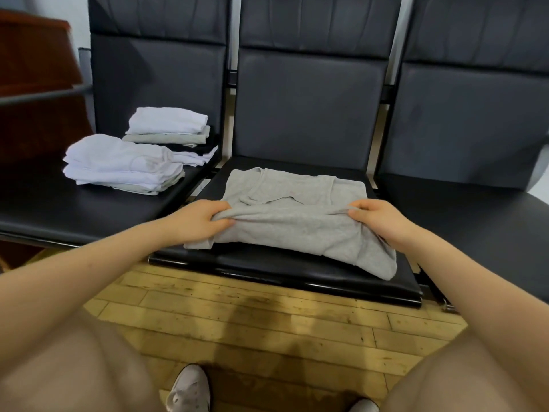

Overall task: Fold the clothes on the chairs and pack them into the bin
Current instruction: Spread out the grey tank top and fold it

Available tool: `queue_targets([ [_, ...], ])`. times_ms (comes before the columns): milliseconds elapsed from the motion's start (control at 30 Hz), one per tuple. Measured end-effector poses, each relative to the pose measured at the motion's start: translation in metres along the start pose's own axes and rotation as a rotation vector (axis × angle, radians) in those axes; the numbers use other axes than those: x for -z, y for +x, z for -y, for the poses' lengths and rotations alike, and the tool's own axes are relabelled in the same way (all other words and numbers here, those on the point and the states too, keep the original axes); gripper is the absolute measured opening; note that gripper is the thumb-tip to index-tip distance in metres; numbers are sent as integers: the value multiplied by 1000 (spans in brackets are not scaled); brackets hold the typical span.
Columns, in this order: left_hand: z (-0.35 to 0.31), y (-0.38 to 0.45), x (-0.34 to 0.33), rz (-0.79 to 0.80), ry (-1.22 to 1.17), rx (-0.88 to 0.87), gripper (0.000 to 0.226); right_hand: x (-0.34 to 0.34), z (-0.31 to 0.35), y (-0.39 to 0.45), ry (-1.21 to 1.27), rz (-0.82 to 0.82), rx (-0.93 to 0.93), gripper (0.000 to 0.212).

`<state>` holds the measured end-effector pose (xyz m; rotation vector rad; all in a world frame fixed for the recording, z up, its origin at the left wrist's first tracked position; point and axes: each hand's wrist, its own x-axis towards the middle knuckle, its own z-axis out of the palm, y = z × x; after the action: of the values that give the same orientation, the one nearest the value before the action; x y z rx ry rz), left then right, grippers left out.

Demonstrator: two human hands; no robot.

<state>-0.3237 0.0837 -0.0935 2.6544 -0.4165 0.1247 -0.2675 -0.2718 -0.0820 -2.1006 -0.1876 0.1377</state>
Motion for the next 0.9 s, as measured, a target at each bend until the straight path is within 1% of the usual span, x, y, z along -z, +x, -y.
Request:
queue_targets([
  [67, 4, 7, 10, 2, -99, 29, 13, 4, 0, 11, -14, -5, 9, 18],
  [133, 8, 20, 14, -29, -205, 78, 17, 6, 3, 26, -77, -36, 46, 19],
  [200, 12, 40, 16, -91, -306, 144, 20, 7, 8, 44, -150, -92, 104, 18],
  [267, 15, 69, 18, -163, -347, 200, 22, 10, 14, 69, -219, -127, 155, 17],
  [400, 29, 121, 17, -234, -296, 263, 19, 17, 18, 112, -482, -139, 171, 15],
  [567, 55, 186, 7, -267, -146, 284, 20, 28, 7, 170, -637, -169, 118, 15],
  [667, 74, 219, -1, -277, -117, 307, 21, 28, -3, 204, -707, -185, 93, 18],
  [733, 88, 237, -8, -305, -127, 325, 21, 22, -12, 223, -734, -225, 71, 18],
  [800, 103, 257, -17, -332, -161, 387, 17, 15, -24, 241, -740, -277, 47, 18],
  [900, 115, 273, -30, -357, -287, 551, 15, 2, -44, 250, -792, -344, 21, 34],
])
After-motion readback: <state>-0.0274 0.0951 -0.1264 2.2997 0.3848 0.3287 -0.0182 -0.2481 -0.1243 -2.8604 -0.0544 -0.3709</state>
